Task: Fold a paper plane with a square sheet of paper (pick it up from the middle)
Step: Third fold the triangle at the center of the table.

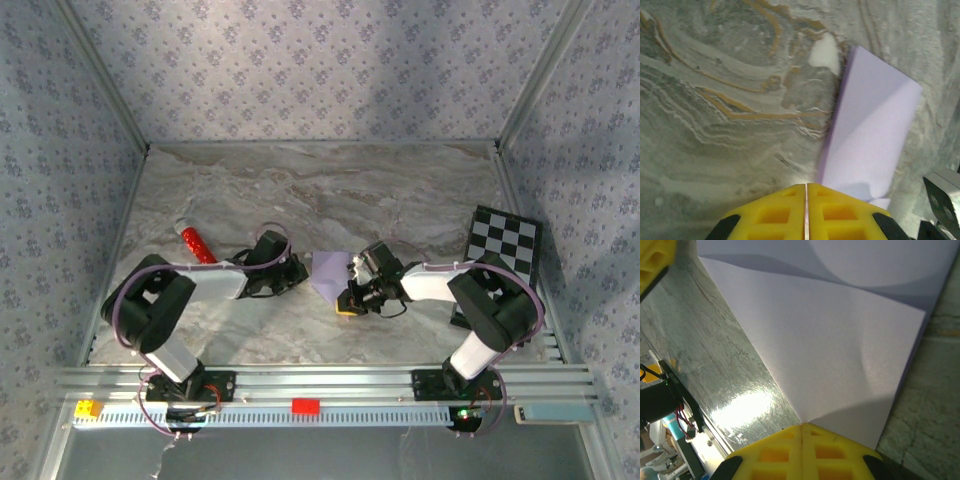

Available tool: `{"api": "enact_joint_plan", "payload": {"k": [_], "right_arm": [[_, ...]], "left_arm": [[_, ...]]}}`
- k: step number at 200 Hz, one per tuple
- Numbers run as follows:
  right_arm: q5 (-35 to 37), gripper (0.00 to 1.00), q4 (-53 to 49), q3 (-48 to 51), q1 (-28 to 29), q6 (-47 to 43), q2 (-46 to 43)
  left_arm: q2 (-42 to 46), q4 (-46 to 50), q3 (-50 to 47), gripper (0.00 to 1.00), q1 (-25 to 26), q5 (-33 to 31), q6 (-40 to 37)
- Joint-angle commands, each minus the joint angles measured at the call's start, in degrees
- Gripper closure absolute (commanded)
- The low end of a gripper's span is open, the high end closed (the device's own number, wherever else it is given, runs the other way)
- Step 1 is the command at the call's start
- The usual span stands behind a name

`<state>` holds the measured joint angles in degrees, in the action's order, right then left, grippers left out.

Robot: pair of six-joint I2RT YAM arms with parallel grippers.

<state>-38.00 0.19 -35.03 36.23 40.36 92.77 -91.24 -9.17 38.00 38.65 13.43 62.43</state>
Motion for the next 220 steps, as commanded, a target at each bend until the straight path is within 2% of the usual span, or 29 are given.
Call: {"api": "enact_joint_plan", "payload": {"k": [1, 27, 60, 113, 161, 220], "right_arm": [[3.38, 1.00, -6.85, 0.64, -0.37, -1.60, 1.88], [3.50, 1.00, -7.55, 0.24, -0.54, -1.86, 1.64], [3.37, 1.00, -7.83, 0.00, -0.67, -1.86, 1.60], [2.90, 1.00, -9.05, -1.40, -0.81, -2.54, -0.66], [3.24, 0.99, -9.56, -7.44, 0.59, -1.93, -3.98], [3.28, 0.99, -8.10, -13.05, 1.60, -2.04, 4.99]], "left_arm": [[3.71, 3.24, 2.26, 0.89, 0.56, -0.77, -2.33], [3.98, 2.32, 3.10, 0.88, 2.57, 0.63, -2.76], [-0.35, 1.23, 4.95, 0.89, 5.32, 2.05, -3.43], [-6.40, 0.42, 3.77, 0.92, 4.72, 0.04, -2.52], [-6.73, 0.05, 0.70, 0.94, 4.68, -0.95, -1.00], [-6.93, 0.29, 1.11, 0.95, 4.69, -0.51, -1.35]]}}
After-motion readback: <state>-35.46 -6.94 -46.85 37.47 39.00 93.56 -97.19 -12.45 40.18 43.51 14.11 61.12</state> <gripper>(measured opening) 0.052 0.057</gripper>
